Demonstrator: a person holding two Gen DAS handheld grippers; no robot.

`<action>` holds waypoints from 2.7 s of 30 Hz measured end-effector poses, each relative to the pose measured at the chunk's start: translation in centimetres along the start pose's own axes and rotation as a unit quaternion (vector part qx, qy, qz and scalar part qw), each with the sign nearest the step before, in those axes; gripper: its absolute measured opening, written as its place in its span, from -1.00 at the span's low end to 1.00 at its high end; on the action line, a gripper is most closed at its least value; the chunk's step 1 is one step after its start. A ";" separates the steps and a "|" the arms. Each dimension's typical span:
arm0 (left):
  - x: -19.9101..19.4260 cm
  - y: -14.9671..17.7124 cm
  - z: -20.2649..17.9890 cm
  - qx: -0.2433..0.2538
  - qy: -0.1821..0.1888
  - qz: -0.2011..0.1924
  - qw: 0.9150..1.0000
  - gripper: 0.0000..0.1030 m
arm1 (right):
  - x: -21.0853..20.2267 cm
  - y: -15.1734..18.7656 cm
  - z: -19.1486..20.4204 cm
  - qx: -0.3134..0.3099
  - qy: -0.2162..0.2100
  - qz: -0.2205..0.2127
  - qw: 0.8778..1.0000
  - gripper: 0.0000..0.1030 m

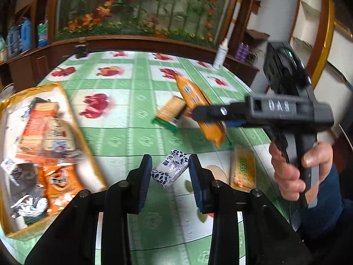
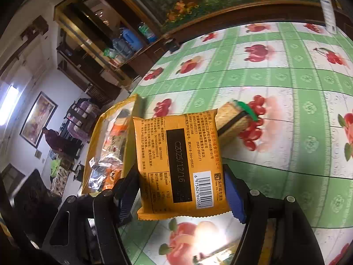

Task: Organize snacks
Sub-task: 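Grasp another white-blue candy with the left tool while the right tool holds the orange packet, then carry the candy over the tray with the left tool while the right tool carries the orange packet, then release the candy into the tray with the left tool while the right tool lowers the orange packet into it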

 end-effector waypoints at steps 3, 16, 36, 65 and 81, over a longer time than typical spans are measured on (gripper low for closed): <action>-0.4 -0.5 1.4 -0.008 -0.016 -0.012 1.000 -0.39 | 0.5 0.5 1.0 -0.012 -0.006 0.006 1.000 0.39; -2.2 -0.8 4.8 -0.007 -0.083 -0.047 0.995 -0.38 | 2.0 2.0 4.3 -0.025 -0.027 0.025 0.999 0.39; -5.0 -0.6 8.7 -0.031 -0.118 -0.073 0.990 -0.38 | 5.2 3.2 9.3 -0.040 -0.051 0.047 0.997 0.39; -5.2 1.2 15.4 -0.069 -0.211 -0.070 0.973 -0.38 | 10.7 4.7 14.8 -0.053 -0.065 0.076 0.994 0.39; -4.8 1.7 16.8 -0.070 -0.251 -0.060 0.964 -0.38 | 11.9 5.2 16.2 -0.073 -0.057 0.063 0.994 0.35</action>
Point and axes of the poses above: each gripper's, at about its wrist camera, not at the fingertips, and x roughly the way its jaws point, z to its left, y to its underside, the point moved 6 cm from there along x, roughly the way its jaws point, and after that the axes turned 4 degrees about -z, right-handed, at the moved point
